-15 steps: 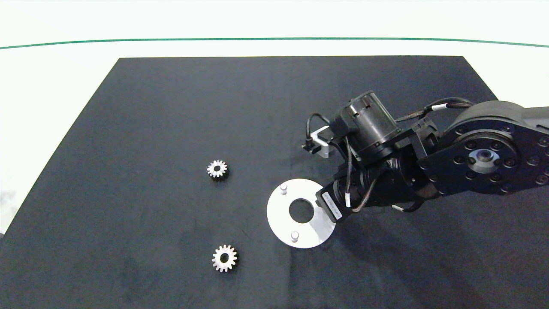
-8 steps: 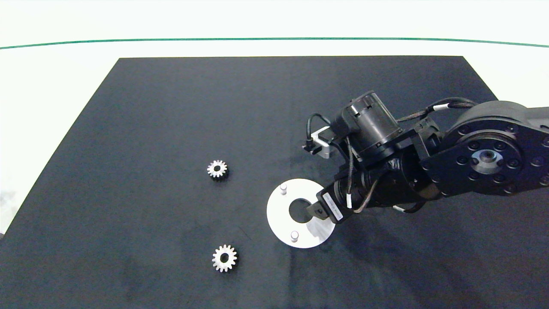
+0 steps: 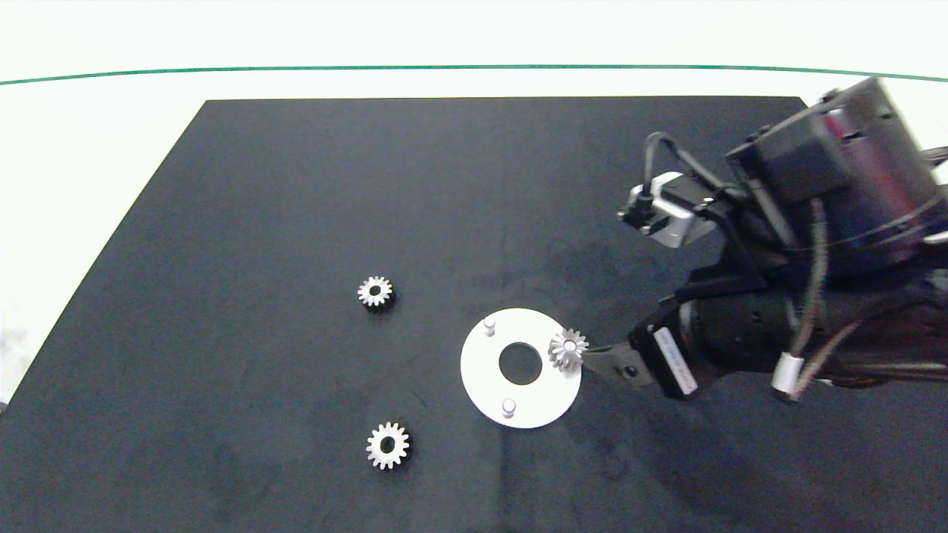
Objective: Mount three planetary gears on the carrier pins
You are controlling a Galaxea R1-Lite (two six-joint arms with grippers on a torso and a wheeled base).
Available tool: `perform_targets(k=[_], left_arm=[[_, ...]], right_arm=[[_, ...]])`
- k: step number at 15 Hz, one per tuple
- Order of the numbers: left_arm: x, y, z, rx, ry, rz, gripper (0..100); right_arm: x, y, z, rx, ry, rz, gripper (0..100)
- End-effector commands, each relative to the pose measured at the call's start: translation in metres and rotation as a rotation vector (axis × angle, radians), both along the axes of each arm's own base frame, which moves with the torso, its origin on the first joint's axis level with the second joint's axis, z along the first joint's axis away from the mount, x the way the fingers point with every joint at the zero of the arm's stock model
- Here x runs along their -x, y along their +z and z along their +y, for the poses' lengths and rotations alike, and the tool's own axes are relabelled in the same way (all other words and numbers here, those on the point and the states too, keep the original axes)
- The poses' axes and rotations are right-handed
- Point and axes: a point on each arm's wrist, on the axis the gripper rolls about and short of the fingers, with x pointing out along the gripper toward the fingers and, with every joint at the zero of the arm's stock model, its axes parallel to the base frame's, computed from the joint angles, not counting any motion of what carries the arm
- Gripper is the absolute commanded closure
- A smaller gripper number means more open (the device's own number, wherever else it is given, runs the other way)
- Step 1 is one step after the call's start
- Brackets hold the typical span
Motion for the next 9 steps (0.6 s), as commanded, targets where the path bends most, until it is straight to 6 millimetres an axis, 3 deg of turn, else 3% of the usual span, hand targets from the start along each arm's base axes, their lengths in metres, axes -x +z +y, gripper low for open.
perform_targets(k=[1,5,9], left_arm=[[0.0,0.001,0.0,-0.007,-0.024,-0.002,0],[-0.01,0.005,-0.002,-0.082,-0.148,0.005,0],[-0.038,0.003,-0.004,-0.092,-0.219,0.081,0]], right_arm=[[0.068,0.021,-0.07,-0.082,-0.048,-0.118,0],[0.096,0.033,-0.099,-0.117,-0.054,-0.147,0],[0.109,0.037,-0.119,-0.158,-0.108,-0.189,0]])
